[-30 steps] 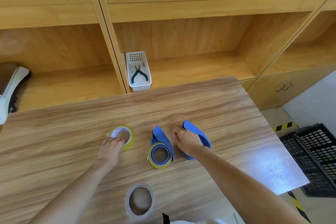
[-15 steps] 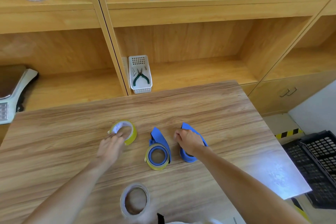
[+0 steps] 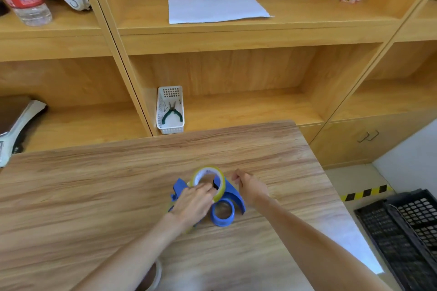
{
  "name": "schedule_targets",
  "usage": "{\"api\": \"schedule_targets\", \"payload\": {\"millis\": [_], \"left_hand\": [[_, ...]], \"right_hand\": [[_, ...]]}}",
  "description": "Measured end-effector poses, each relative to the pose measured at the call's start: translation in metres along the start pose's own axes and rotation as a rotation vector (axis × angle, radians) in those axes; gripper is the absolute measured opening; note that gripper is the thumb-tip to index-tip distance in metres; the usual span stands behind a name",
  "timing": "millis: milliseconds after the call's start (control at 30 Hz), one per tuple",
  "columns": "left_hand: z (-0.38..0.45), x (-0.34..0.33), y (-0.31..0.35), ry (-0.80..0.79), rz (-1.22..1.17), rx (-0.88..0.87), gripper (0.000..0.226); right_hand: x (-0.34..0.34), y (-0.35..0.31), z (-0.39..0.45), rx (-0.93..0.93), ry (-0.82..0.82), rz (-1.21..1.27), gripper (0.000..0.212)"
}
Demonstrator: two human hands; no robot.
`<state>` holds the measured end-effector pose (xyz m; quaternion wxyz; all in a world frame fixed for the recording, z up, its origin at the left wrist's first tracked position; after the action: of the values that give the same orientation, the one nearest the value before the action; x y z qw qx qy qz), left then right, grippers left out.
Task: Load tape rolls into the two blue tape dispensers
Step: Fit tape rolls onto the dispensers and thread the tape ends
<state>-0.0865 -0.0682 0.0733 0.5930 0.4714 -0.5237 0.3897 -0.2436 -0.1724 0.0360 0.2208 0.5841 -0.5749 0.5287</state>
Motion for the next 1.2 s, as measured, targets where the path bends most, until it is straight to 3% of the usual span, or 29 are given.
{"api": "schedule_targets", "payload": {"millis": [200, 400, 767, 1000, 1200], "left_hand": [[0.007, -0.039, 0.042, -0.165, 0.038, 0.012, 0.029], [0.0, -0.059, 0.061, -0.232, -0.003, 0.061, 0.028], [0.007, -0.075, 0.061, -0.202, -0.042, 0.186, 0.038], [0.005, -0.085, 0.061, -0.209, -0.093, 0.244, 0.057], [-0.007, -0.089, 0.051, -0.202, -0.057, 0.211, 0.063]], "right_hand": [[-0.003, 0.028, 0.008, 0.062, -0.086, 0.006, 0.03], [-0.018, 0.033, 0.009, 0.109, -0.186, -0.023, 0.033], [-0.029, 0.039, 0.001, 0.16, -0.271, -0.005, 0.039], [-0.034, 0.046, -0.001, 0.162, -0.358, -0.089, 0.044], [-0.029, 0.047, 0.001, 0.138, -0.355, -0.124, 0.042]]}}
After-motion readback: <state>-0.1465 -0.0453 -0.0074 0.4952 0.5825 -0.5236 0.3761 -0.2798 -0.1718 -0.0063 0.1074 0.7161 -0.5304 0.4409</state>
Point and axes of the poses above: each hand's wrist, its own z-axis towards the middle knuckle, its own x-axis out of the back of the hand, y = z × x, the point moved 3 cm from there along z, towards the middle knuckle, and after that the axes turned 6 degrees about -z, right-handed, at the moved point
